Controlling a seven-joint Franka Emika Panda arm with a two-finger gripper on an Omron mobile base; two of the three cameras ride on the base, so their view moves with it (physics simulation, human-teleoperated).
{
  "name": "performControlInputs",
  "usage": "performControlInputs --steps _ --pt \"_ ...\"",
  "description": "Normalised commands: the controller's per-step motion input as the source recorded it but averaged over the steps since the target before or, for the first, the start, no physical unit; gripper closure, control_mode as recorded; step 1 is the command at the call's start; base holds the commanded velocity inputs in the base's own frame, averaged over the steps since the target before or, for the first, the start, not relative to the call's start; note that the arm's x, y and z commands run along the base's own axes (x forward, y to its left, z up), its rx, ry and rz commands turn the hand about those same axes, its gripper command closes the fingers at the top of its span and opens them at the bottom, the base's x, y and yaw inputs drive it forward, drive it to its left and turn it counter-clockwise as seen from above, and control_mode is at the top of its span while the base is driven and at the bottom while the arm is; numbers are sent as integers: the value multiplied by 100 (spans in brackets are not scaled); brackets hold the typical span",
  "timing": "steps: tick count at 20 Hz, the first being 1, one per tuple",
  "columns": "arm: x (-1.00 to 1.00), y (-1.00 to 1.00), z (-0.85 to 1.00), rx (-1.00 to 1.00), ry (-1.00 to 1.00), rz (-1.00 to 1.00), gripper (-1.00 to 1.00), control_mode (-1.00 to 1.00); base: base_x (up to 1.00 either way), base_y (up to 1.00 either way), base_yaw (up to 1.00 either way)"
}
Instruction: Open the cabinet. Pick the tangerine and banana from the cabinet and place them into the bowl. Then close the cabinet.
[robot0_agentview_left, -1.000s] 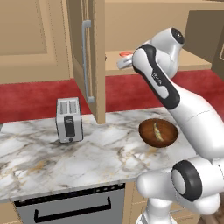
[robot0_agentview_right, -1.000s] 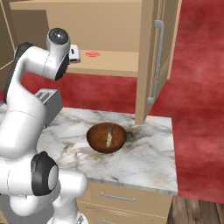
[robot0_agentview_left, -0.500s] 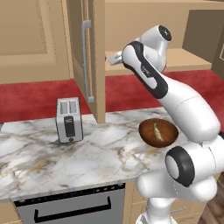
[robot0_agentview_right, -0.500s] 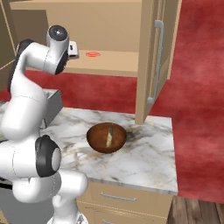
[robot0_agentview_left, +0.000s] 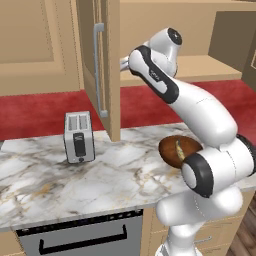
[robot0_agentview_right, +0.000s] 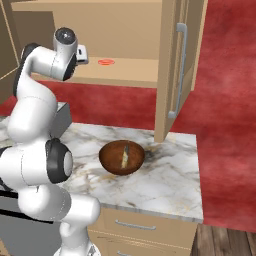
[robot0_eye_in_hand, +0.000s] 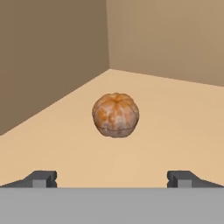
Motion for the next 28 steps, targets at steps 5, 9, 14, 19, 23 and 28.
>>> performControlInputs --steps 5,9,14,19,23,28 --pt "43 8 0 0 0 0 -100 -100 0 0 0" --pt "38 16 0 0 0 0 -100 -100 0 0 0" --pt "39 18 0 0 0 0 -100 -100 0 0 0" --pt "35 7 0 0 0 0 -100 -100 0 0 0" --pt "25 0 -12 0 0 0 -100 -100 0 0 0" --pt "7 0 -25 0 1 0 -100 -100 0 0 0"
